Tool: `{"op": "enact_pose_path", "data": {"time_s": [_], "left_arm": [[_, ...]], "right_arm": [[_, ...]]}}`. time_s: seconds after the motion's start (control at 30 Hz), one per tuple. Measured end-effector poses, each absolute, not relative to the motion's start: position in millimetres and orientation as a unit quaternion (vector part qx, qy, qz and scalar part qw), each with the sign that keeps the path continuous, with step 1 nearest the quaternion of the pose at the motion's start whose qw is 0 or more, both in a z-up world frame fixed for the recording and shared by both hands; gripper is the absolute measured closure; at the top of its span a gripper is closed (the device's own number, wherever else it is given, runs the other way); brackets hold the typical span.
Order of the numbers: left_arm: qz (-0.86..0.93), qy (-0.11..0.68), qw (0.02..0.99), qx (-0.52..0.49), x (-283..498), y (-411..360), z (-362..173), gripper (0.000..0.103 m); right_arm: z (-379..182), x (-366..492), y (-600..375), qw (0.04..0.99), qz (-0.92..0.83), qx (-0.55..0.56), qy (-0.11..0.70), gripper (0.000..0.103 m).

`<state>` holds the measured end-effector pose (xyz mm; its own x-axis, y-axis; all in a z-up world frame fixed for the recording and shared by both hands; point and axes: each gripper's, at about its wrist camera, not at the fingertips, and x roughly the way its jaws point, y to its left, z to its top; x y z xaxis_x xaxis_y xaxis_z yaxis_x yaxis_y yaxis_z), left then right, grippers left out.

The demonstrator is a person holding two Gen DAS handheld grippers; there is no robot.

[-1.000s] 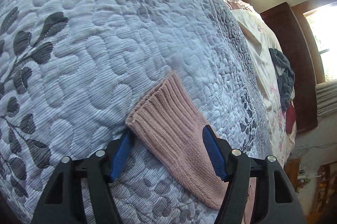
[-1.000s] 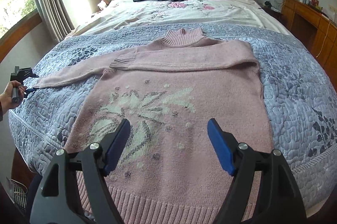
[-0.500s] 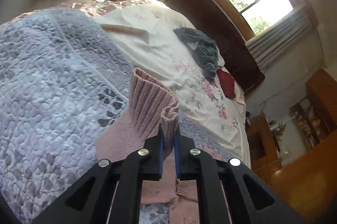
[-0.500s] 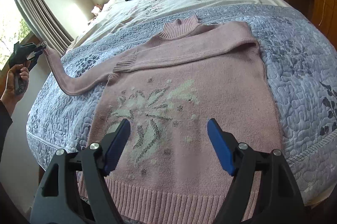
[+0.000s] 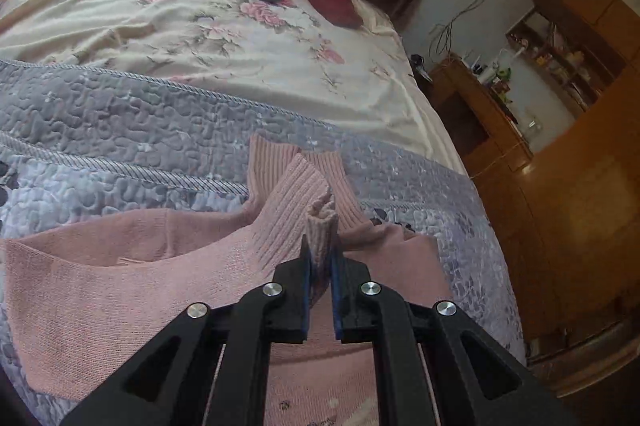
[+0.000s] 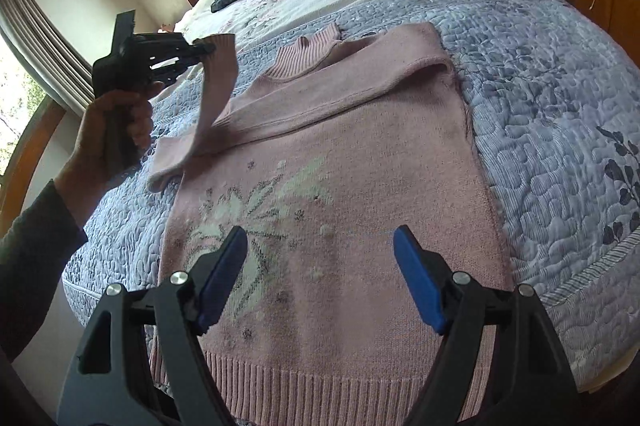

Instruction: Fold small clothes

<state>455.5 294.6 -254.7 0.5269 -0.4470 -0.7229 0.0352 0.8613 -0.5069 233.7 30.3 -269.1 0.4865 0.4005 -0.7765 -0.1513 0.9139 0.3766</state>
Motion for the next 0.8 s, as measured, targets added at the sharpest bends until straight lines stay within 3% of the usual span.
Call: {"op": "enact_pose_path", "data": {"time_s": [0.07, 0.13, 0.23, 0.37, 0.43, 0.6, 0.63, 0.8], "left_arm": [[-0.152, 0.488, 0.834, -0.209, 454.8, 276.3, -280.2, 0.083], [-0.149, 0.478, 0.835, -0.23, 440.6, 280.1, -292.6, 0.051], [-0.154, 0.417, 0.837, -0.319, 399.0, 315.7, -297.5, 0.034], [-0.181, 0.356, 0.84, -0.368, 343.9, 354.1, -296.4, 0.032], [-0.193, 0.334, 0.839, -0.382, 321.3, 370.4, -296.8, 0.032], [-0.228, 0.281, 0.822, -0.439, 309.7, 411.5, -288.8, 0.031], [-0.216, 0.275, 0.826, -0.443, 307.5, 419.8, -291.0, 0.03], [-0.177, 0.262, 0.807, -0.499, 301.6, 453.1, -311.5, 0.031]], "right_arm": [[-269.9, 249.4, 30.0, 0.849, 0.169, 0.134, 0.483, 0.028], [-265.0, 271.5, 33.1, 0.847, 0.183, 0.131, 0.482, 0.023], [-258.6, 317.1, 43.8, 0.835, 0.215, 0.143, 0.486, 0.022], [-283.0, 407.3, 76.5, 0.762, 0.277, 0.208, 0.546, 0.028], [-311.9, 456.5, 94.5, 0.712, 0.287, 0.246, 0.591, 0.048], [-375.5, 534.9, 123.9, 0.655, 0.229, 0.252, 0.674, 0.05], [-381.2, 541.2, 126.3, 0.657, 0.217, 0.245, 0.679, 0.053], [-386.9, 546.5, 139.4, 0.641, 0.23, 0.259, 0.685, 0.051]]}}
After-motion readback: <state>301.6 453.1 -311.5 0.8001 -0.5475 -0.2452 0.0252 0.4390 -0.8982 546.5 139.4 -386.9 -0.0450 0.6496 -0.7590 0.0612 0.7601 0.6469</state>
